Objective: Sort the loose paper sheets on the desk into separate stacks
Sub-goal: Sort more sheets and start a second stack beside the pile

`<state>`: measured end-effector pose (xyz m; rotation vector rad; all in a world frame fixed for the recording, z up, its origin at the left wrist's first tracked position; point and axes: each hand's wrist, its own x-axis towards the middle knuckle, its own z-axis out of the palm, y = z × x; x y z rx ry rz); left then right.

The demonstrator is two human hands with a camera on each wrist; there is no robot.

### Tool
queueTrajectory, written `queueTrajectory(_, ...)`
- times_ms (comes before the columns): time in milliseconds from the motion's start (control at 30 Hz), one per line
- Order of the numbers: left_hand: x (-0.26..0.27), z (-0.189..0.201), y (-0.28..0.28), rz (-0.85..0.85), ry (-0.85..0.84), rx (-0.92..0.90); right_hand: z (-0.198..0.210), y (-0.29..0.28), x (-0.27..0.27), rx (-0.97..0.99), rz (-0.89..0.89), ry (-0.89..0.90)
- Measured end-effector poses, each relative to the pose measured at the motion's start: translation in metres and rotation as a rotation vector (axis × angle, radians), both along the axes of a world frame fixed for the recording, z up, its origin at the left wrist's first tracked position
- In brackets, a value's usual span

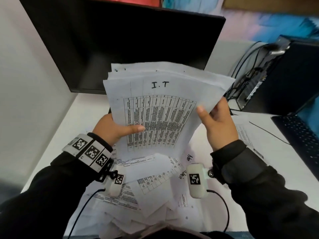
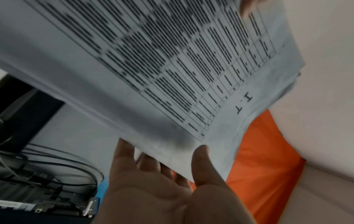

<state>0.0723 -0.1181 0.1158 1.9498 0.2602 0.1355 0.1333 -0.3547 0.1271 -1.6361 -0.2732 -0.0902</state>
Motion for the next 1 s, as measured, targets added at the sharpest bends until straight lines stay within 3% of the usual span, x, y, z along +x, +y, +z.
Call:
queueTrajectory(100,-0.005,0.002,-0.003,0.009,0.02,0.007,0.025,0.001,0.0,0.091,-0.009,-0.169)
queueTrajectory(167,-0.006,0.001,-0.005,0.016,0.02,-0.008,0.037,0.001,0.0,0.045,-0.002,-0.348)
queueTrajectory(333,-0.01,0.005,-0.013,0.068,0.056,-0.03,0.046,0.004,0.008,-0.392,0.022,-0.534)
queueTrajectory(400,-0.01,0.004,-0.011,0.08,0.086,-0.027,0.045,0.005,0.01,-0.479,0.015,-0.523)
queueTrajectory(567,-0.012,0.001,-0.009,0.128,0.086,-0.071,0.045,0.004,0.012,-0.457,0.013,-0.525)
queueTrajectory(700,-0.008,-0.014,-0.005,0.181,-0.049,-0.071,0.04,0.004,0.014,-0.462,-0.025,-0.466)
queueTrajectory(767,-0.006,-0.019,-0.007,0.239,-0.102,-0.16,0.039,0.003,0.013,-0.358,-0.064,-0.44)
queueTrajectory(867,-0.004,-0.021,-0.012,0.287,-0.164,-0.214,0.038,0.002,0.014,-0.145,-0.065,-0.344)
queueTrajectory(1000,0.0,-0.019,-0.013,0.365,-0.243,-0.233,0.006,0.003,0.017,-0.168,-0.013,-0.075)
